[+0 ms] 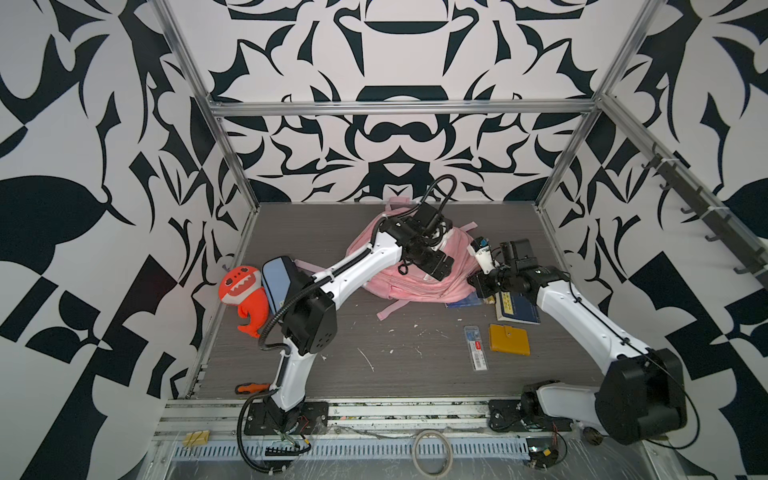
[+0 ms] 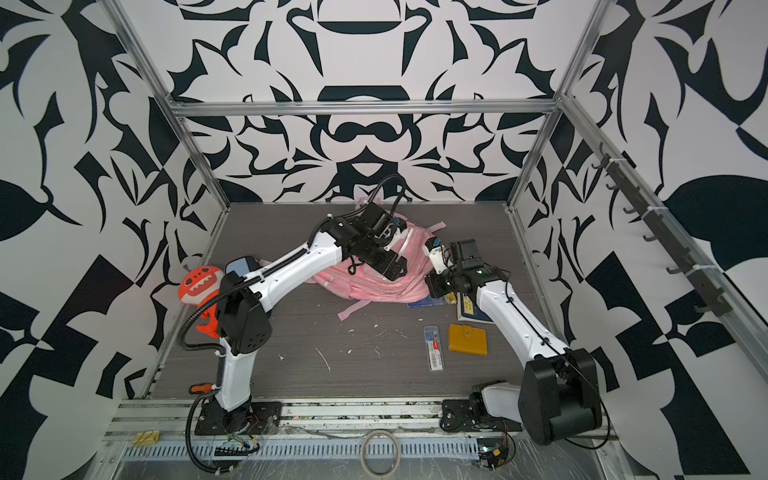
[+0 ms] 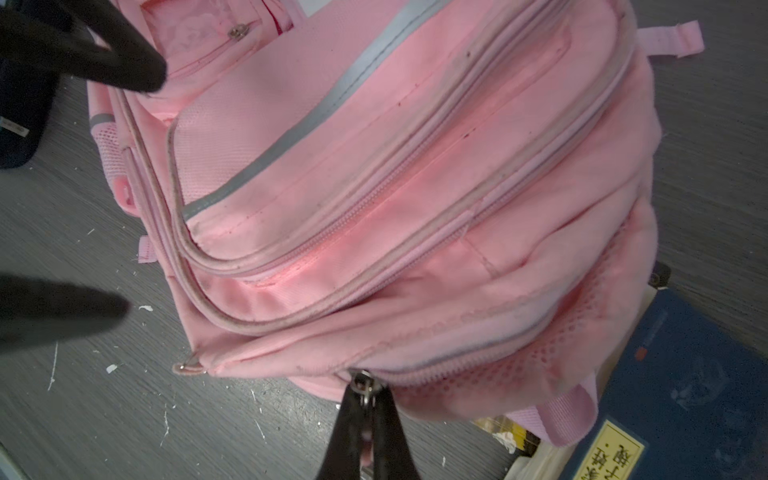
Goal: Pack the student bag
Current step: 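Pull the unzipped flap back with left gripper while right gripper holds zipper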
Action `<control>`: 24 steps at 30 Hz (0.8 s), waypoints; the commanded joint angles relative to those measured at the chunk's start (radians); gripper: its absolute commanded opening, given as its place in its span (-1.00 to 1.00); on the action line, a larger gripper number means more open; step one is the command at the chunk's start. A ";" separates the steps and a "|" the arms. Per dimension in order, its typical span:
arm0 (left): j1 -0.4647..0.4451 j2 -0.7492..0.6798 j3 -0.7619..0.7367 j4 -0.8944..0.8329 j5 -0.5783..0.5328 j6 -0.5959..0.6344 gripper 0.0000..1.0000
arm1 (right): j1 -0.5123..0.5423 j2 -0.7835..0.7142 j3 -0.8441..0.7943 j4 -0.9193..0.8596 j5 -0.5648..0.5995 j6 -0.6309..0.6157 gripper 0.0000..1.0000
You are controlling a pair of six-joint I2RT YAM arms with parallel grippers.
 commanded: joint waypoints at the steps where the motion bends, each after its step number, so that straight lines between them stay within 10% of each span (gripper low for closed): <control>1: -0.005 0.055 0.044 -0.072 -0.073 0.054 0.83 | -0.016 -0.014 0.073 0.069 -0.046 -0.004 -1.00; 15: -0.079 0.194 0.010 0.000 -0.299 0.148 0.24 | -0.055 -0.023 0.130 -0.027 -0.067 -0.028 -1.00; 24: -0.101 0.143 -0.037 0.084 -0.331 0.143 -1.00 | -0.058 -0.041 0.125 -0.057 -0.048 -0.036 -1.00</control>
